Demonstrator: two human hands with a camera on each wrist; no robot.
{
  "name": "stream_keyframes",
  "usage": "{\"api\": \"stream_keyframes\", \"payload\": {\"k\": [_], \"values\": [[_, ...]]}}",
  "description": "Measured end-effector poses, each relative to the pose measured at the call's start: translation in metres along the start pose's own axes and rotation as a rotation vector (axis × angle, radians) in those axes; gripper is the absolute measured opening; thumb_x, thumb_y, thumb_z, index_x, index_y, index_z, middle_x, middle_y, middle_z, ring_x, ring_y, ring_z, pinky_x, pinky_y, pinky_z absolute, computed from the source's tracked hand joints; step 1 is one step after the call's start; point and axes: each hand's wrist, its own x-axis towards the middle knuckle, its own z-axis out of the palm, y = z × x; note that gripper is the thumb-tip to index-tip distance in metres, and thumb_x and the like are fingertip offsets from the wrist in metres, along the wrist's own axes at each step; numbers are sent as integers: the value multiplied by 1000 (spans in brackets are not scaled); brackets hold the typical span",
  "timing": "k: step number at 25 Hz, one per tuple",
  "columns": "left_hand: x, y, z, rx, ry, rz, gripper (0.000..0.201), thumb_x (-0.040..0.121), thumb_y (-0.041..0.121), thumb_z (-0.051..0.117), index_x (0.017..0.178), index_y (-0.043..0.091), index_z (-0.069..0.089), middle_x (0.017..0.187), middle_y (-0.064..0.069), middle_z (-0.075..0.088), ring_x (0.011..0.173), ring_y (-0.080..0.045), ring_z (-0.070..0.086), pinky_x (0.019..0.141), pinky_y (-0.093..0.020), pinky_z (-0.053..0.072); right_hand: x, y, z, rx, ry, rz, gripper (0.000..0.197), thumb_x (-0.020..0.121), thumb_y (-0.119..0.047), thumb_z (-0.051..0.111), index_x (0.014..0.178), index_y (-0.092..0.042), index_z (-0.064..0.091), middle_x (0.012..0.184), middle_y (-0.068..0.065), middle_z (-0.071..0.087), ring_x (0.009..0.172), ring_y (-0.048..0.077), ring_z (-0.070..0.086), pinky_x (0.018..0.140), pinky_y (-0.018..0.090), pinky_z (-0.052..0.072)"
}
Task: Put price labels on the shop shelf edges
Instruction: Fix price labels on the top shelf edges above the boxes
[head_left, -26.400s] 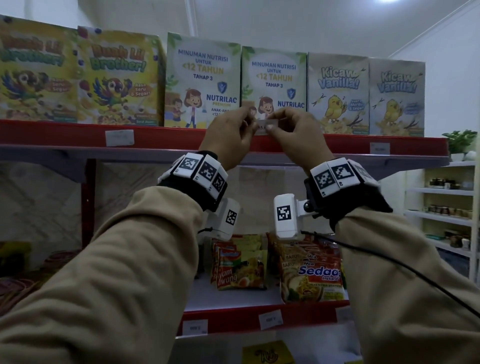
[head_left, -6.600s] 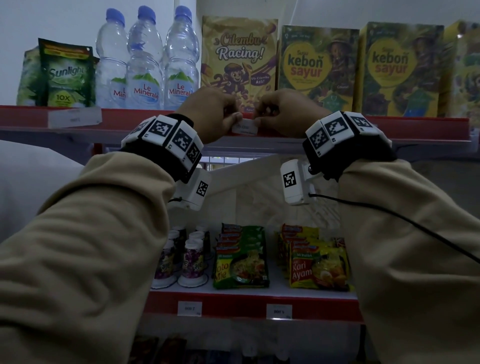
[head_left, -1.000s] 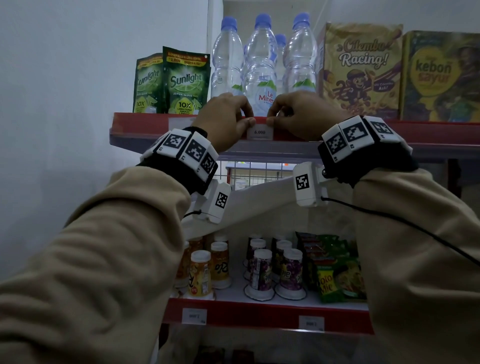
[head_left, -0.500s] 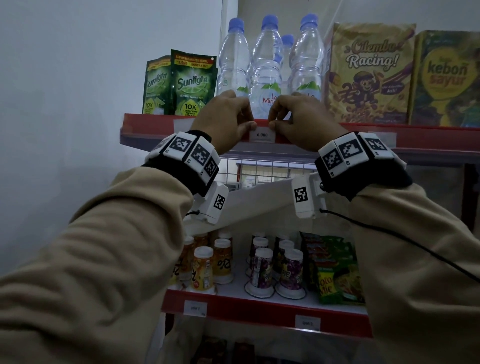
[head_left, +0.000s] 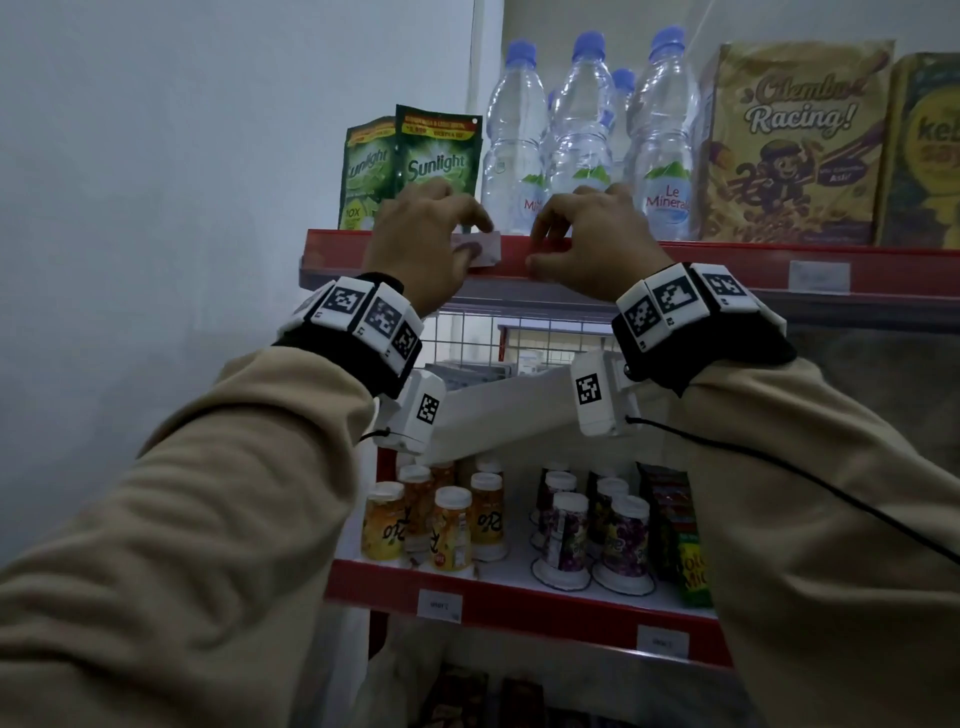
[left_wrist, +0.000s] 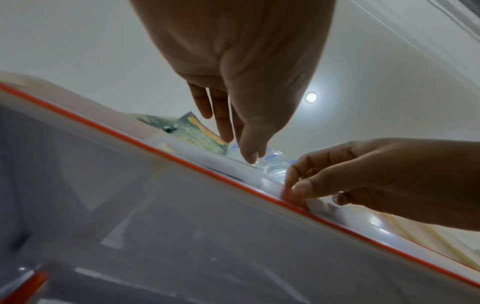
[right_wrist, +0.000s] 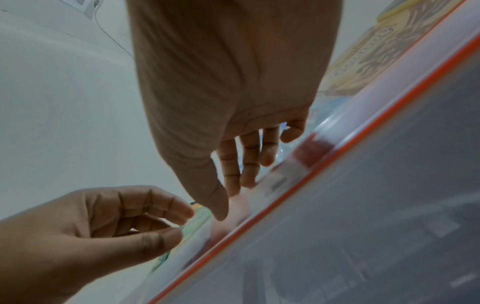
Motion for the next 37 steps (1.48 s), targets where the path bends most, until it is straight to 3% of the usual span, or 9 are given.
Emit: {"api": "stream_keyframes", "payload": {"k": [5,11,16,20,23,28,31,33,37], "values": [[-15,-51,-13,101,-44,-52,43,85,41,65,121,19,61,117,-5,55,115,-24,46,96,-38,40,12,-39,21,-38,9,-19,33,78,-44,68,103,-24,58,115,6,55,116,29,41,97,44,38],[-19,-73,-18,76,-34,60,42,84,37,68,121,17,61,116,-6,56,114,-25,47,93,-37,43,16,-53,32,-80,43,85,42,76,-46,72,104,-20,56,118,8,52,118,30,38,95,44,37],[-12,-78,-16,150,-52,85,42,81,44,69,115,21,58,117,-5,53,115,-25,43,95,-38,35,17,-62,34,-2,39,-8,52,77,-24,72,126,-20,52,123,6,53,118,27,40,97,40,39],[-11,-84,-15,151,-59,119,38,83,43,67,113,22,57,116,-4,52,114,-24,41,94,-36,34,21,-73,41,45,83,-110,29,81,-18,66,109,-19,67,107,4,62,102,23,50,87,29,38],[-10,-86,-15,105,-60,127,39,82,40,68,114,21,57,115,-5,52,114,-24,41,96,-36,34,27,-75,41,69,19,-76,23,81,-22,68,104,-20,66,101,4,62,98,22,53,87,32,43],[-10,-89,-15,8,-79,119,45,81,37,69,118,17,52,121,-6,51,117,-23,40,98,-33,34,45,-68,25,108,-103,11,16,80,-27,73,93,-20,67,82,-4,59,76,10,53,59,19,39],[-10,-90,-13,-59,-69,93,44,84,37,65,119,15,49,120,-6,54,114,-22,43,93,-30,35,45,-61,23,304,94,103,13,82,-23,72,92,-18,66,87,2,65,74,10,58,61,18,44],[-9,-89,-11,-116,-21,60,34,92,36,55,117,14,50,117,-6,57,111,-22,45,88,-28,33,42,-61,26,601,248,191,14,83,-13,71,93,-16,61,94,11,69,77,16,65,69,28,55],[-3,-86,-9,-205,6,5,38,98,45,39,111,14,57,108,-6,62,105,-24,52,88,-36,41,33,-73,36,1040,265,286,23,83,1,67,100,-10,55,102,20,68,92,32,69,76,48,58]]}}
